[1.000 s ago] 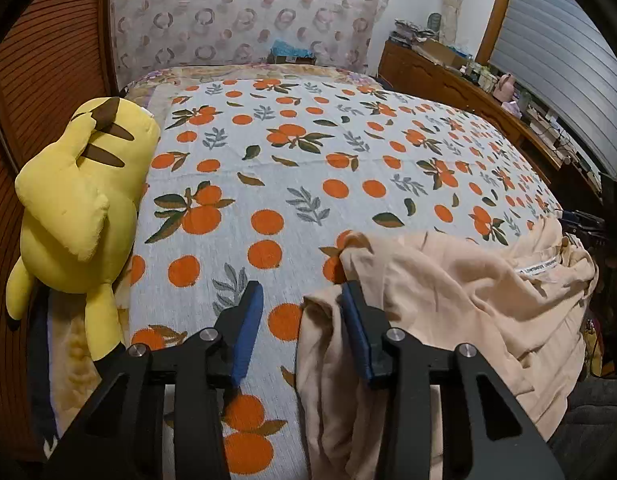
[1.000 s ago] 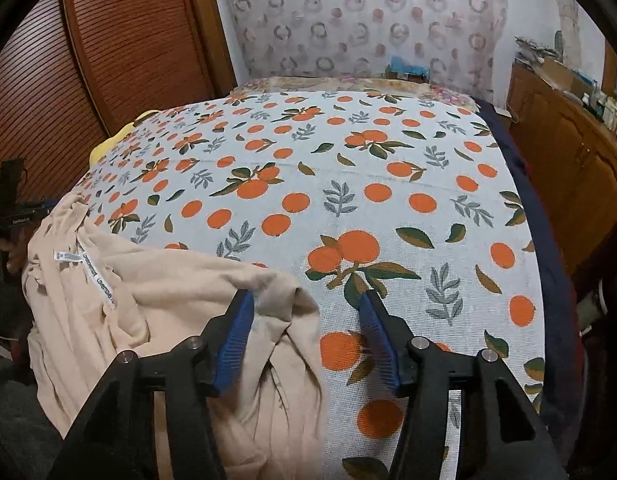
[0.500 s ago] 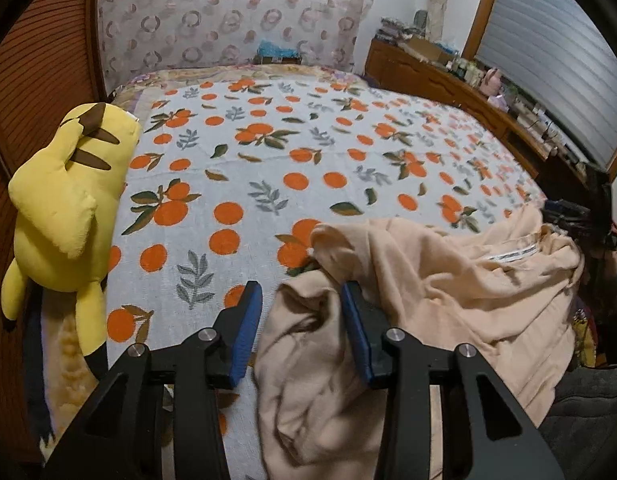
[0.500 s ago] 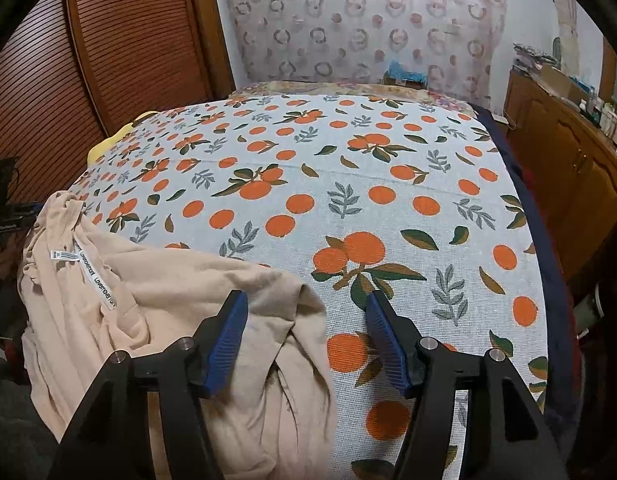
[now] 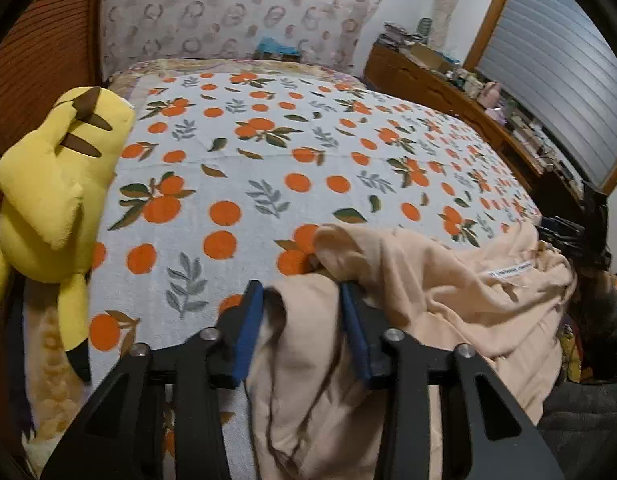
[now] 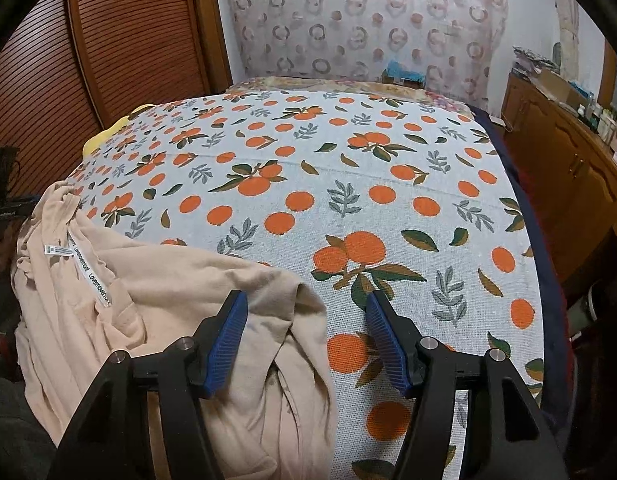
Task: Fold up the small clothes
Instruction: 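Grasp the shirt's hem edge with the left tool while the right tool grasps it too, then lift the shirt high with both tools and lay it flat, opening both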
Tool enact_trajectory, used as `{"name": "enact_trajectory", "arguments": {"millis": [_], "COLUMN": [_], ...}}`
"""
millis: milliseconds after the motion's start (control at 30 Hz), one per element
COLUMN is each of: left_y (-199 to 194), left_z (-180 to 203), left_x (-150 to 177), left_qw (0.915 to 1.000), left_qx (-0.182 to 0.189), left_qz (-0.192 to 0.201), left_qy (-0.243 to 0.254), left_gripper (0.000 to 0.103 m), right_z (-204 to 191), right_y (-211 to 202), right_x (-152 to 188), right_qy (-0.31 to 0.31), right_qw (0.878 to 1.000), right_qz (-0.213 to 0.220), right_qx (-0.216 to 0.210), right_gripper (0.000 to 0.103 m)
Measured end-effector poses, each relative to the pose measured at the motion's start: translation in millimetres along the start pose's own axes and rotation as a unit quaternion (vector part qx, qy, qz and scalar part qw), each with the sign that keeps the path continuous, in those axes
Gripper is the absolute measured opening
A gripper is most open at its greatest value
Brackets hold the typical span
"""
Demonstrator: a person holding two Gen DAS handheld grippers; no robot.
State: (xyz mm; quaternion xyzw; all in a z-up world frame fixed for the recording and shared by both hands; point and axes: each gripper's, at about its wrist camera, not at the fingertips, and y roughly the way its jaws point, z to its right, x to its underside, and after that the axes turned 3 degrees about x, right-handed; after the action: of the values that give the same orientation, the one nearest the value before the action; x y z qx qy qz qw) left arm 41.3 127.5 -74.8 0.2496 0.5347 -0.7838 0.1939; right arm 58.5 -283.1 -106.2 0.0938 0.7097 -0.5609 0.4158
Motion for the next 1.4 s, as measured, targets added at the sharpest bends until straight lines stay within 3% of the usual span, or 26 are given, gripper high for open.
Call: {"name": "enact_trajectory", "arguments": {"millis": [67,467,767,800,833,867,900,933,1033,1233,1400], "left_y": [-2.1,-16.2,-6.9,-6.2,-5.3,-4.9,-5.1,-6.1,-30.3,-123.1,-179.8], "left_z": [-2.4,-17.3,-19.1,-16.8,-14.6,-10.9,-7.4,-3.9,9.3,62.5,102.2], "left_x": [2.0,1.5,3.6,3.6,4.0,4.4,4.5,4.5,1.0,-3.2,-11.4], "left_qw": [1.0,0.9985,0.9997,0.9999,1.0,0.9999,0.9999,0.9999,0.9983,0.9857,0.9712], "left_qx": [0.005,0.02,-0.008,-0.006,0.001,0.009,0.005,0.002,0.034,0.058,0.024], "left_qz": [0.002,0.031,0.012,0.009,0.007,0.007,0.008,0.009,0.046,0.154,0.222], "left_qy": [-0.007,-0.04,-0.017,-0.011,-0.006,0.001,0.007,0.011,0.008,0.036,0.084], "left_gripper": [0.028,0.028,0.028,0.025,0.012,0.008,0.006,0.005,0.004,0.004,0.004], "right_z": [-1.9,-0.4,-1.6,-2.0,-3.4,-6.1,-10.2,-15.8,-28.7,-26.9,-28.6], "right_y": [0.0,0.2,0.1,-0.1,-1.1,-2.5,-3.4,-5.1,-18.8,-104.2,-186.0], "right_x": [0.5,2.1,1.9,1.9,1.9,2.6,3.4,4.7,7.7,-0.2,-7.5], "right_qy": [-0.001,-0.001,-0.002,-0.002,-0.003,-0.006,-0.011,-0.017,-0.028,-0.008,-0.024], "right_qw": [1.0,1.0,1.0,1.0,1.0,1.0,0.999,0.999,0.999,0.994,0.982], "right_qz": [0.0,0.004,0.001,0.001,0.001,0.001,-0.001,-0.001,0.013,0.106,0.188], "right_qx": [0.008,0.006,0.01,0.009,0.001,-0.014,-0.032,-0.039,-0.031,-0.037,-0.02], "right_gripper": [0.064,0.064,0.063,0.06,0.046,0.023,0.013,0.01,0.007,0.006,0.006]}}
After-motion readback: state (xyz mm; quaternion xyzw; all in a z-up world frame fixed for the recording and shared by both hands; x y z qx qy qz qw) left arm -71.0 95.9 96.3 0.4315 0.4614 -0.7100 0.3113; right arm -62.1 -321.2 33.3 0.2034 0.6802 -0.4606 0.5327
